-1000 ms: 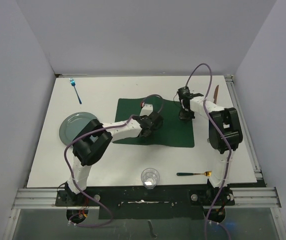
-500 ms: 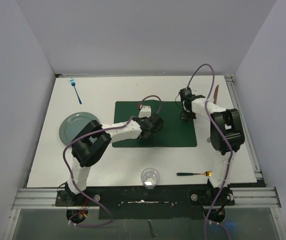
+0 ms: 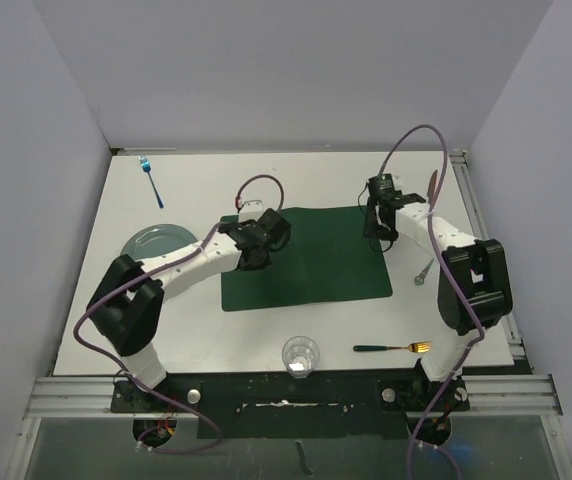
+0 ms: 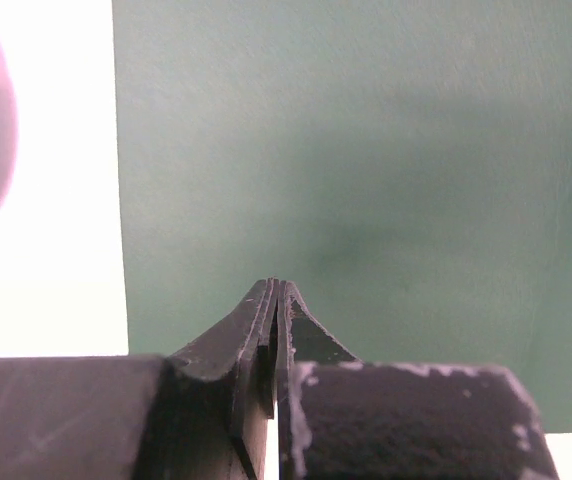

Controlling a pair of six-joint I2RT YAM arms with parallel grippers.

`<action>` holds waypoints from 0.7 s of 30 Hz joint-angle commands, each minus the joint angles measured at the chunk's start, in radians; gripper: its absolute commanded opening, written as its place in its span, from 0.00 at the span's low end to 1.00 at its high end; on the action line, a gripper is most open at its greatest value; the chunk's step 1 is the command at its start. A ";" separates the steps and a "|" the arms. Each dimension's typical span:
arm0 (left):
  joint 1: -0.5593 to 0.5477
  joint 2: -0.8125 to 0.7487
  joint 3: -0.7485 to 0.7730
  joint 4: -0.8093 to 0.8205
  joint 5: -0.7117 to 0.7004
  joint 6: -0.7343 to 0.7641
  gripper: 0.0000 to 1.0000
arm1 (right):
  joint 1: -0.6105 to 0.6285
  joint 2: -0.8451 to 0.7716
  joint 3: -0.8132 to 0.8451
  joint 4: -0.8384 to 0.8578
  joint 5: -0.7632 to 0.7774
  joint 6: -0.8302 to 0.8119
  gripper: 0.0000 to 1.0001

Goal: Set the dinner table for one person
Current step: Adjust the napkin at the center of the board.

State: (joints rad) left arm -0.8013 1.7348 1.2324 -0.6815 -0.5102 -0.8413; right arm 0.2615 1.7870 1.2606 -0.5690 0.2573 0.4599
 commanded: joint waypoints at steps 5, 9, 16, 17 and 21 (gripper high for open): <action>0.072 0.038 0.044 -0.004 0.038 0.074 0.00 | 0.001 -0.110 -0.104 0.057 -0.043 0.010 0.33; 0.067 0.072 -0.006 0.023 0.072 0.059 0.00 | 0.002 -0.095 -0.162 0.096 -0.069 0.024 0.25; 0.076 0.105 -0.079 0.058 0.077 0.033 0.00 | 0.016 -0.078 -0.234 0.149 -0.112 0.051 0.01; 0.079 0.116 -0.076 0.055 0.073 0.034 0.00 | 0.019 -0.079 -0.240 0.152 -0.114 0.054 0.00; 0.094 0.175 -0.041 0.025 0.046 0.041 0.00 | 0.030 -0.089 -0.278 0.163 -0.119 0.066 0.00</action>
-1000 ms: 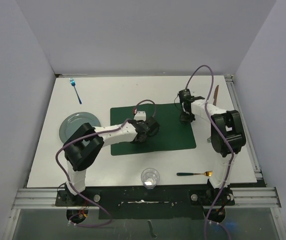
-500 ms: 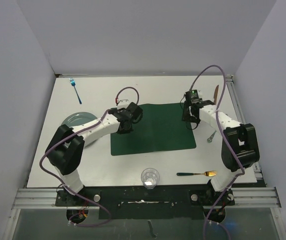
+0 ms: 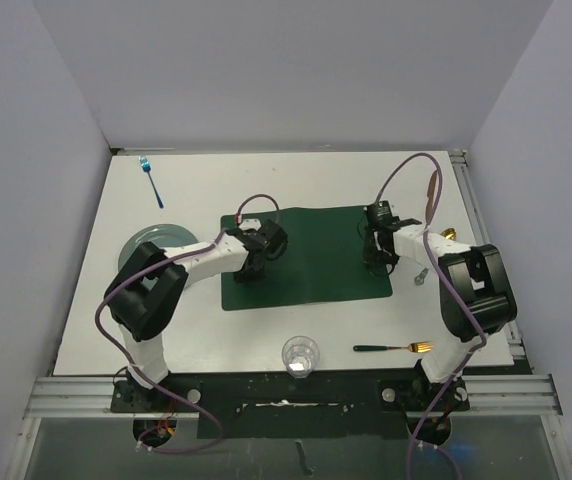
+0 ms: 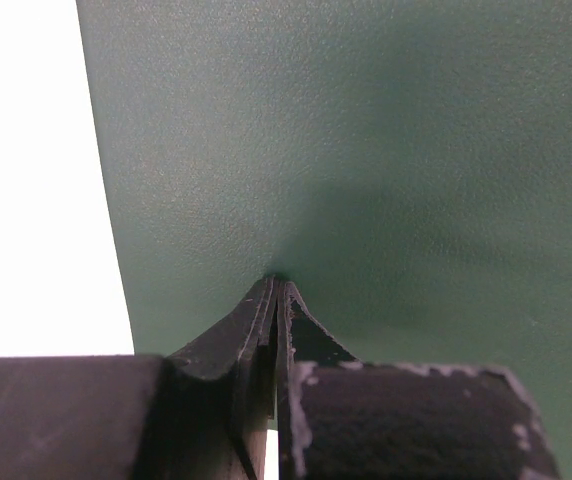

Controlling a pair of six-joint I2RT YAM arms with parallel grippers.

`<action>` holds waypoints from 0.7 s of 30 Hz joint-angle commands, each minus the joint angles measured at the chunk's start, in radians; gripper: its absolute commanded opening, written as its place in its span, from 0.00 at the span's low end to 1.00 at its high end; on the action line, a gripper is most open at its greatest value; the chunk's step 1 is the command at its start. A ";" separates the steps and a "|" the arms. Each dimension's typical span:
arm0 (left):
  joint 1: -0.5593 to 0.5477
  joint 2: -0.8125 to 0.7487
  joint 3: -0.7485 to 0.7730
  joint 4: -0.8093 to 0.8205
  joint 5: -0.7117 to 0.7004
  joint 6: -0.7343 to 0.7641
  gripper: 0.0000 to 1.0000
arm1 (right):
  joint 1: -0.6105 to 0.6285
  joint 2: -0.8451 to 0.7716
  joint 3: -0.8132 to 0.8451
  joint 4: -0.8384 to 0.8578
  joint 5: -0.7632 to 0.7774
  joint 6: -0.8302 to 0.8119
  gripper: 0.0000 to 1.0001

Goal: Set the dinner table for one person
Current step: Adjust the napkin at the center of the board.

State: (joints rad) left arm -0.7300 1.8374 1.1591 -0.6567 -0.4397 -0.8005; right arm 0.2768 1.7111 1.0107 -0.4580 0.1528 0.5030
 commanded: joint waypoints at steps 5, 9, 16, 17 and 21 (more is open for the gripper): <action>0.047 0.143 0.081 -0.028 -0.038 0.019 0.00 | 0.018 -0.040 -0.088 0.058 -0.017 0.040 0.00; 0.068 0.173 0.098 -0.035 -0.040 0.027 0.00 | 0.022 -0.066 -0.138 0.076 -0.028 0.059 0.00; 0.100 0.180 0.085 -0.041 -0.050 0.029 0.00 | 0.025 -0.066 -0.167 0.083 -0.031 0.069 0.00; 0.108 0.179 0.078 -0.040 -0.051 0.028 0.00 | 0.026 -0.064 -0.167 0.082 -0.034 0.071 0.00; 0.135 0.170 0.058 -0.028 -0.045 0.031 0.00 | 0.036 -0.059 -0.167 0.085 -0.036 0.075 0.00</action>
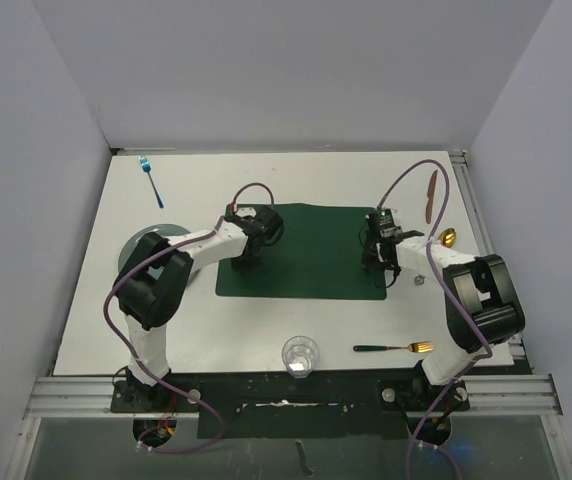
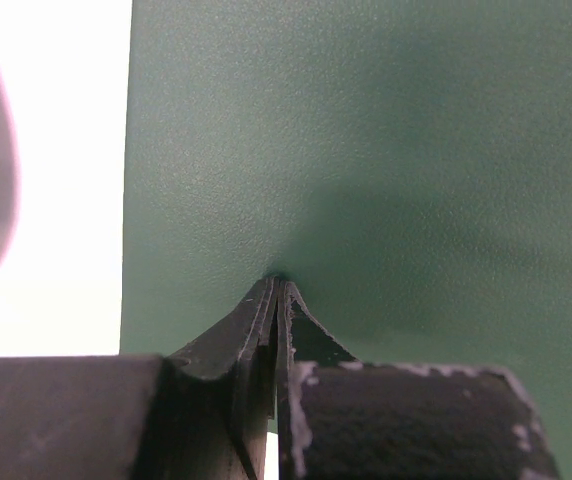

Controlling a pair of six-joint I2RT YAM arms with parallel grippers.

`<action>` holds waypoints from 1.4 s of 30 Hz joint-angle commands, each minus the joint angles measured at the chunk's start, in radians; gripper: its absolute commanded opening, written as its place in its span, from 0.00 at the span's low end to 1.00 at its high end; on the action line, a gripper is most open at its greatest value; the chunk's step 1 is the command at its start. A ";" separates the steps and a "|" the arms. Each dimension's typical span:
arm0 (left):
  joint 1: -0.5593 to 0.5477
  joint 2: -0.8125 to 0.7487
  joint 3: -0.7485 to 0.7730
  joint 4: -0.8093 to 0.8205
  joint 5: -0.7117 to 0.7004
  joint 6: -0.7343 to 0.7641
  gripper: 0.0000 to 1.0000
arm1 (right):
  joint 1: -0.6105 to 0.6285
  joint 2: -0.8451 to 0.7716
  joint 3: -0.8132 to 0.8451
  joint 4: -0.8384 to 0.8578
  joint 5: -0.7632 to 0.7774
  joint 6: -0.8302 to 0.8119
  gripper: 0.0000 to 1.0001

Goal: Set the dinner table for one person
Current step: Adjust the napkin at the center of the board.

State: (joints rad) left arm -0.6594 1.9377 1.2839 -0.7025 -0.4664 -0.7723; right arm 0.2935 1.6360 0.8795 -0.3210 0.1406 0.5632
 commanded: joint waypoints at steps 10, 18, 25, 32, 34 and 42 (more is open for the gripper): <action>0.072 -0.040 -0.101 0.055 0.011 -0.010 0.00 | 0.022 -0.018 0.021 -0.088 -0.027 -0.008 0.23; 0.102 -0.281 -0.140 0.053 0.021 -0.028 0.03 | 0.021 -0.179 0.081 -0.164 0.019 -0.024 0.38; 0.131 -0.470 -0.222 0.125 0.114 -0.012 0.02 | 0.003 -0.196 0.125 -0.170 0.028 -0.053 0.39; 0.132 -0.481 -0.302 0.176 0.188 -0.010 0.00 | 0.004 -0.129 0.085 -0.111 -0.059 -0.031 0.38; 0.131 -0.466 -0.336 0.208 0.229 -0.010 0.00 | 0.005 -0.120 0.061 -0.089 -0.081 -0.019 0.29; 0.123 -0.373 -0.403 0.290 0.254 -0.008 0.00 | 0.009 -0.104 0.012 -0.068 -0.083 -0.005 0.01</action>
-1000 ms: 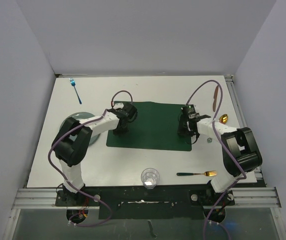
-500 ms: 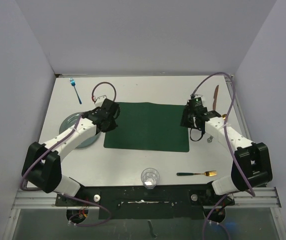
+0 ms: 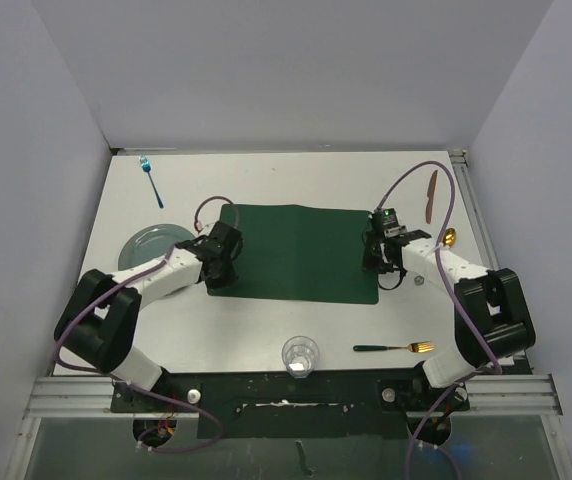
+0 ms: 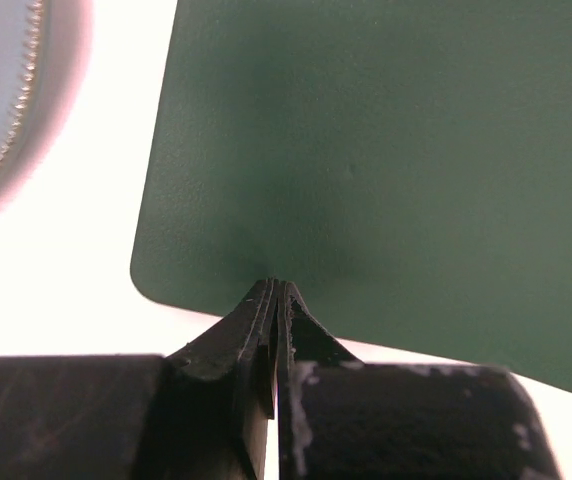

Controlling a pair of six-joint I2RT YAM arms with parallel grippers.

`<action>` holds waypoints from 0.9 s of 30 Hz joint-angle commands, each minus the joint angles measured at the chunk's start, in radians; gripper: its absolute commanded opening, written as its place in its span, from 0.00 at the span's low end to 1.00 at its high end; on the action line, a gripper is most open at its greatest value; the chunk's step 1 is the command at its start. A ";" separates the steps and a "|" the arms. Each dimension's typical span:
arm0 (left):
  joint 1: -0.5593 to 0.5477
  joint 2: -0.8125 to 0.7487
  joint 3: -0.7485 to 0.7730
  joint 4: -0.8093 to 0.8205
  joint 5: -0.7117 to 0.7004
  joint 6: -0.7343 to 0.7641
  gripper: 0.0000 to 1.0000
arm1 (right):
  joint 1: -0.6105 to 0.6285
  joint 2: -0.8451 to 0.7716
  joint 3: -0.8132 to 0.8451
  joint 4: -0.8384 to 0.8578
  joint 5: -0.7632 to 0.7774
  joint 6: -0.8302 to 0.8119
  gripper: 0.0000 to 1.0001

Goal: Set the dinner table for one person
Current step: Adjust the napkin at the center of the board.

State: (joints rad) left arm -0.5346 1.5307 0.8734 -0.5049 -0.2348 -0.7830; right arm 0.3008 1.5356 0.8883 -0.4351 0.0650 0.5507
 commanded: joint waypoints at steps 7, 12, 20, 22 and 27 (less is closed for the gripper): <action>-0.014 0.114 0.026 0.090 0.033 0.014 0.00 | 0.000 0.056 0.025 0.038 0.015 0.000 0.01; -0.020 0.113 0.022 0.088 0.042 0.017 0.00 | 0.001 0.115 0.053 0.039 0.019 -0.009 0.01; -0.036 0.081 0.013 0.064 0.055 0.021 0.00 | 0.000 0.200 0.117 0.023 0.033 -0.031 0.01; -0.040 0.074 0.010 0.058 0.054 0.021 0.00 | 0.001 0.214 0.130 0.017 0.033 -0.034 0.01; -0.044 0.061 0.009 0.049 0.052 0.020 0.00 | 0.000 0.222 0.139 0.008 0.034 -0.037 0.01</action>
State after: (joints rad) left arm -0.5629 1.6135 0.8864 -0.4591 -0.2230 -0.7689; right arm 0.3008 1.7302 1.0149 -0.4240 0.0868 0.5274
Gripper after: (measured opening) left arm 0.008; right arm 0.028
